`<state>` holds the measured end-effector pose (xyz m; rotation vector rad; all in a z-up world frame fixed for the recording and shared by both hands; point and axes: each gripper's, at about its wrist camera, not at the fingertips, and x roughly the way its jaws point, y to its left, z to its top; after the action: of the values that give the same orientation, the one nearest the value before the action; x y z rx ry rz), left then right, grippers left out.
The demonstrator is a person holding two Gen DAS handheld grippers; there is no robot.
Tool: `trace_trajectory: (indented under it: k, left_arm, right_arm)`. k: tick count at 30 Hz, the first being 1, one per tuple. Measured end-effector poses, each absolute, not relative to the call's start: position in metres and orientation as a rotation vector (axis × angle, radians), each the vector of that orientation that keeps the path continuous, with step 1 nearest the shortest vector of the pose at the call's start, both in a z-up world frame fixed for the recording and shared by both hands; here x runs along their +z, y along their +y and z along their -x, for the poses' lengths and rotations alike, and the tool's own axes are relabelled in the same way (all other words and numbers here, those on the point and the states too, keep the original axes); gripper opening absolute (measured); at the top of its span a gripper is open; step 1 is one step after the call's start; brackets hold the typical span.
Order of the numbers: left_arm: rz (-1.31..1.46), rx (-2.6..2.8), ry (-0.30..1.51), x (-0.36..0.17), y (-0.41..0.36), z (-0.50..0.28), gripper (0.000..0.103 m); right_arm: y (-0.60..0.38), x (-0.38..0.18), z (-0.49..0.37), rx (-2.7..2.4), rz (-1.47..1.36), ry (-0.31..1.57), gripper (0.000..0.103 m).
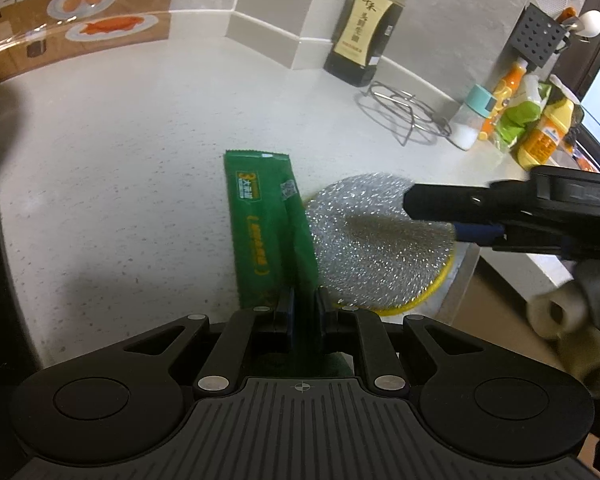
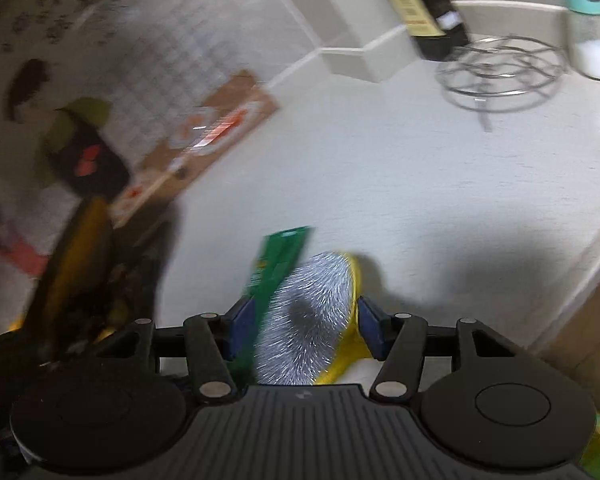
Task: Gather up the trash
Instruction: 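Close the right tool on the scrubber's yellow rim and tilt it up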
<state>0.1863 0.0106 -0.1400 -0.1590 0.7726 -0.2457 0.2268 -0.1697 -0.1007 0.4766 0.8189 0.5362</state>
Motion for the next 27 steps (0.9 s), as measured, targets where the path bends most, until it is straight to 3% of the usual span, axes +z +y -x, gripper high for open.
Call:
trace_trajectory:
  k: [5,7,13,23,27]
  left_arm:
    - [0.154,-0.247,0.771,-0.141,0.009,-0.185,0.014]
    - [0.139,-0.242,0.768,-0.141,0.007,-0.183,0.014]
    - [0.033,-0.185,0.711,-0.126,-0.001,-0.172,0.015]
    - [-0.077,-0.124,0.75,-0.128,0.004,-0.178,0.021]
    - [-0.077,-0.094,0.754,-0.133,0.008,-0.176,0.032]
  right_arm:
    - [-0.15,-0.099,-0.221,0.601,-0.425,0.87,0.052]
    - [-0.139,-0.102,-0.222,0.569,-0.378,0.893,0.04]
    - [-0.123,-0.097,-0.214,0.548,-0.283,0.894,0.027]
    - [-0.119,-0.098,-0.207,0.546,-0.244,0.879,0.025]
    - [-0.121,-0.101,-0.206,0.542,-0.244,0.885,0.025]
